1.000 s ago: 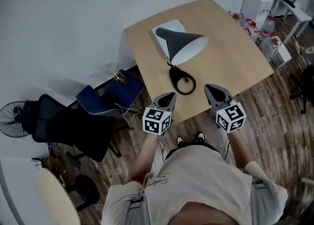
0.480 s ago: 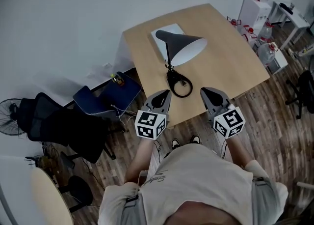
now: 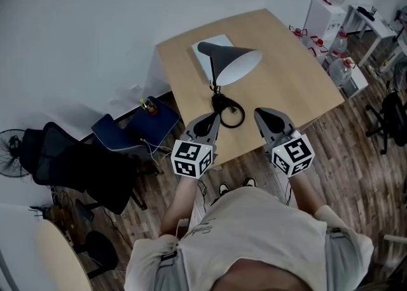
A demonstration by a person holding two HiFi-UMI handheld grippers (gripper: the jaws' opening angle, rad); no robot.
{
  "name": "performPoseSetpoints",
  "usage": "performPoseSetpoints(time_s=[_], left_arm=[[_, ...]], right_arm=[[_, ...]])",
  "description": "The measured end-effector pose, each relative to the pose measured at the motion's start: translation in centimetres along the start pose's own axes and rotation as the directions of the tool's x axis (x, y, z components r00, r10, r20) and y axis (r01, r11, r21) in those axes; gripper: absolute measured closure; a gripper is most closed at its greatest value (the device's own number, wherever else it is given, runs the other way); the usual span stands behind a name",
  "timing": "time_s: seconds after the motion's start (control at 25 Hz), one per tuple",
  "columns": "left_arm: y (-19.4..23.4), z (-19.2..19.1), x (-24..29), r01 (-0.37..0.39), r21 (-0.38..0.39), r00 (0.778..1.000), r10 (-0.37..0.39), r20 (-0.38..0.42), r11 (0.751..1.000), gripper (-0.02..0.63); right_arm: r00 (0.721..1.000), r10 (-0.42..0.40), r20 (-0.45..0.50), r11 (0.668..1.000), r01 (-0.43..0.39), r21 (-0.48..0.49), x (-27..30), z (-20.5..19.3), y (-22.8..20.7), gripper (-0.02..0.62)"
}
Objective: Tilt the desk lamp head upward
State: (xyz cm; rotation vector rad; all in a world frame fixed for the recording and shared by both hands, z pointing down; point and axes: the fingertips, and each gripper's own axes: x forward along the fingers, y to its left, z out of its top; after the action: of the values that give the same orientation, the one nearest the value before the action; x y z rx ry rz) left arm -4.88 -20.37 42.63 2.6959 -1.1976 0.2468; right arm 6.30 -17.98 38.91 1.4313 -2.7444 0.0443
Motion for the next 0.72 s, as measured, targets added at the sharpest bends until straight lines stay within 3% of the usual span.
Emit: performPoseSetpoints(time_s=[0.52, 0.72], left_arm=[[-0.5, 0.0, -1.5, -0.025, -0.019, 0.999, 0.026, 0.024, 0.999, 0.591], [-0.8, -0.2, -1.3, -0.008, -0.031, 1.000, 0.009, 0.025, 1.000, 0.591]], right_arm=[[1.000, 0.004, -0.010, 1.000, -0.004, 0.025, -1.5, -0.9, 1.4, 0.600], [1.000, 0.001, 0.000, 0.996, -0.001, 0.087, -1.6, -1.0, 1.2, 0.600]])
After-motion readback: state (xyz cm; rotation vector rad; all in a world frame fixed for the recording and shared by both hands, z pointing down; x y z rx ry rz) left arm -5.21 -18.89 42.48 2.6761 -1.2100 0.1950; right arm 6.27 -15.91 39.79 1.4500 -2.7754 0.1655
